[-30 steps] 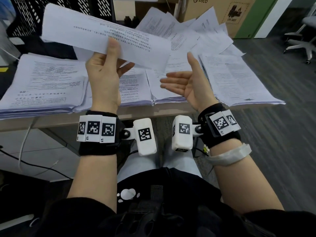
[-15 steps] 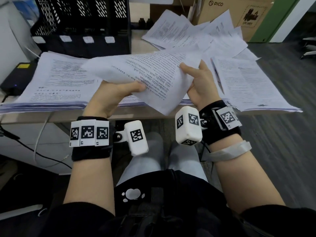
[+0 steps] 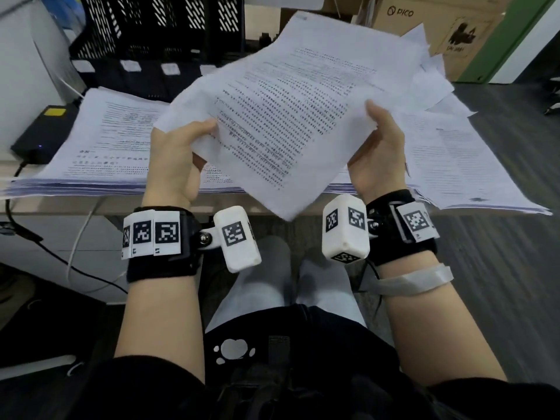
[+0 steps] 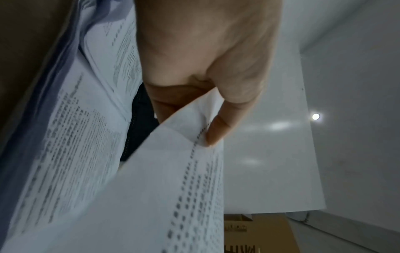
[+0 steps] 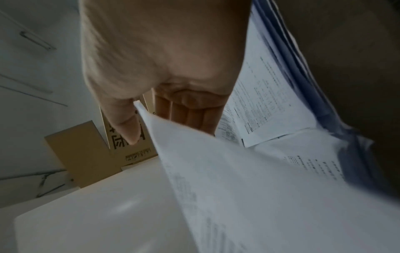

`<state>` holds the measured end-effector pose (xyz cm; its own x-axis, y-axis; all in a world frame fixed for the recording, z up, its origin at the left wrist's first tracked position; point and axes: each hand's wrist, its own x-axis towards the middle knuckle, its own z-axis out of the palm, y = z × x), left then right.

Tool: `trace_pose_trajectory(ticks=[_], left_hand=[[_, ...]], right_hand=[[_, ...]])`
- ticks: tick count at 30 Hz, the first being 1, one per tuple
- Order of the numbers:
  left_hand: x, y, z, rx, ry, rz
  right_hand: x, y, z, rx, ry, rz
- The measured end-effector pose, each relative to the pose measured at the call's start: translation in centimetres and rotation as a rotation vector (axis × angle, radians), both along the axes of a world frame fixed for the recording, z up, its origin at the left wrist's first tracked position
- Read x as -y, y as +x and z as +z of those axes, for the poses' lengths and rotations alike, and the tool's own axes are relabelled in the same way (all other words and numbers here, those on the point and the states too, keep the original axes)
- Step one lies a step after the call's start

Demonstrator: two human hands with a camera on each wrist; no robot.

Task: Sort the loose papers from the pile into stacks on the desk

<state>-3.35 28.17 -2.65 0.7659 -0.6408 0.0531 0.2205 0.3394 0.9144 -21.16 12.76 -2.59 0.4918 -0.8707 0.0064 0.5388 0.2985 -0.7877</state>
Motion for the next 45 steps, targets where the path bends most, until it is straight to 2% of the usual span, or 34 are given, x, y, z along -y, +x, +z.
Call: trace_pose_trajectory(ticks=[5, 9, 12, 15, 17, 19, 21, 24, 26, 31, 33, 35, 37, 39, 41, 43, 45], left_hand=[[-0.6, 1.9, -0.4, -0.010, 0.194, -0.028], [-0.7, 2.8, -0.8, -0.060, 0.219, 0.079], [-0.7, 2.6, -1.4, -0.030, 0.288, 0.110], [-1.1, 2.5, -1.9, -0.056, 0.368, -0.030], [-1.5, 1.9, -1.8, 0.017, 0.464, -0.149], [-1.7, 1.1, -1.4, 0.080, 0.516, -0.188], [-1.5, 1.0, -1.2, 0.095, 0.425, -0.060], [-1.0, 1.3, -0.6, 0.031, 0.200, 0.322], [-0.7, 1.1, -0.2, 0.003, 0.090, 0.457], [-0.1, 0.5, 0.6, 0.076, -0.050, 0.525], [-0.1, 0.5, 1.1, 0.097, -0.107, 0.548], [0.0, 0.4, 1.7, 0.084, -0.158, 0.593], [0.2, 0.1, 2.1, -0.009, -0.184, 0.622], [0.3, -0.2, 2.1, -0.136, -0.210, 0.563], [0.3, -0.2, 1.8, -0.217, -0.247, 0.418], [0.4, -0.1, 1.4, -0.184, -0.196, 0.242], [0.5, -0.4, 0.9, -0.079, -0.038, 0.105]], right_hand=[[0.9, -0.4, 0.1, -0.073, 0.097, -0.074], [0.6, 0.0, 0.1, -0.131, 0.127, -0.230], [0.1, 0.4, 0.2, -0.129, 0.126, -0.297], [0.0, 0.7, 0.5, -0.162, 0.139, -0.340], [-0.3, 1.0, 0.8, -0.109, 0.168, -0.333], [-0.6, 1.2, 1.2, -0.041, 0.188, -0.334], [-0.6, 1.5, 1.4, -0.020, 0.197, -0.341], [-0.5, 1.5, 1.2, -0.014, 0.169, -0.346], [-0.4, 1.5, 0.9, -0.089, 0.108, -0.349], [0.0, 1.2, 0.0, -0.415, 0.036, -0.354], [0.3, 1.0, -0.3, -0.508, -0.004, -0.262], [0.4, 0.9, -0.6, -0.511, 0.016, -0.145], [0.4, 1.1, -0.6, -0.434, 0.060, -0.066], [0.2, 1.7, -0.5, -0.360, 0.065, -0.028], [-0.4, 2.4, -0.4, -0.316, 0.060, -0.032], [-0.9, 3.1, -0.7, -0.255, 0.076, -0.020], [-1.5, 3.8, -0.9, -0.284, 0.036, 0.053]])
